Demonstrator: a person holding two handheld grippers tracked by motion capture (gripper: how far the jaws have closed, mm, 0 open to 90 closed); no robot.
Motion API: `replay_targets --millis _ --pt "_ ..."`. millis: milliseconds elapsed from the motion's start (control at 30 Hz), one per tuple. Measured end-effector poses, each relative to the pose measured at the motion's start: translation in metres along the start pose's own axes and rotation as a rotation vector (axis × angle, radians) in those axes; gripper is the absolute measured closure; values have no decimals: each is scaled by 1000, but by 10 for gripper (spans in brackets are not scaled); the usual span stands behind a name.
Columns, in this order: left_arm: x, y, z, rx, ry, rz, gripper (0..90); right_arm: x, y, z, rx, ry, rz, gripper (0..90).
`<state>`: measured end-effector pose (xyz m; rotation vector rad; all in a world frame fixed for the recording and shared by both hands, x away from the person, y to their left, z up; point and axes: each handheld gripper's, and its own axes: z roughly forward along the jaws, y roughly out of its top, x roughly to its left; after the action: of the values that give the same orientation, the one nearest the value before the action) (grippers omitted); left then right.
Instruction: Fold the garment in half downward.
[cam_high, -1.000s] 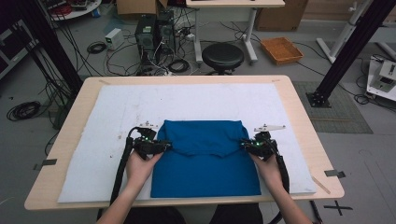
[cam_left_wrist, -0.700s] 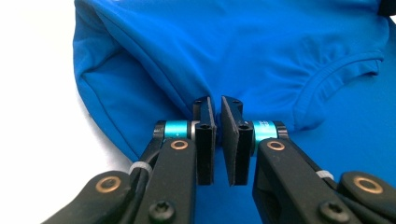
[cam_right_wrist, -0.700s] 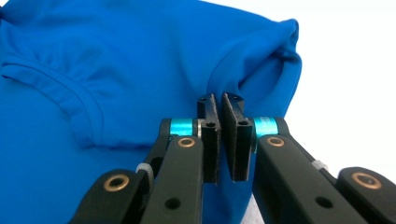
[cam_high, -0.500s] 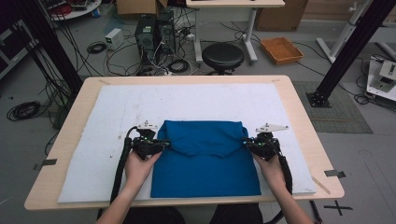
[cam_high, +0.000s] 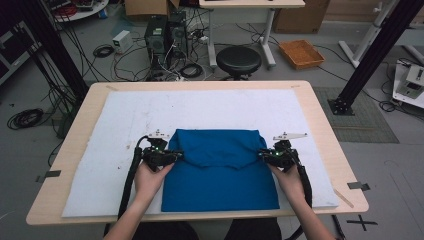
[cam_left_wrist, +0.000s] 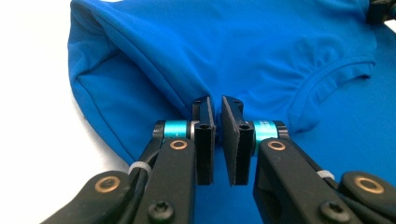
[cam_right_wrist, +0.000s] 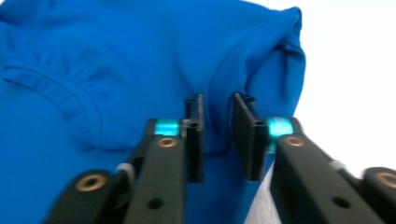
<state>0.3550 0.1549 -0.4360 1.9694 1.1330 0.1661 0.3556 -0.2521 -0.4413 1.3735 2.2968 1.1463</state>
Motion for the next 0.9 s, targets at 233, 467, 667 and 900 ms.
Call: replay_targets --millis 233,467,667,900 --pt "1 1 -5 -28 -13 2 843 5 4 -12 -55 0 -36 897" --pt "-3 2 -21 -56 -56 4 844 7 5 -24 -71 50 -26 897" --pt "-13 -5 -43 -62 -99 16 844 14 -1 -40 -65 98 -35 897" --pt "-38 -30 -71 -49 -139 53 843 24 -18 -67 -66 143 -43 896"
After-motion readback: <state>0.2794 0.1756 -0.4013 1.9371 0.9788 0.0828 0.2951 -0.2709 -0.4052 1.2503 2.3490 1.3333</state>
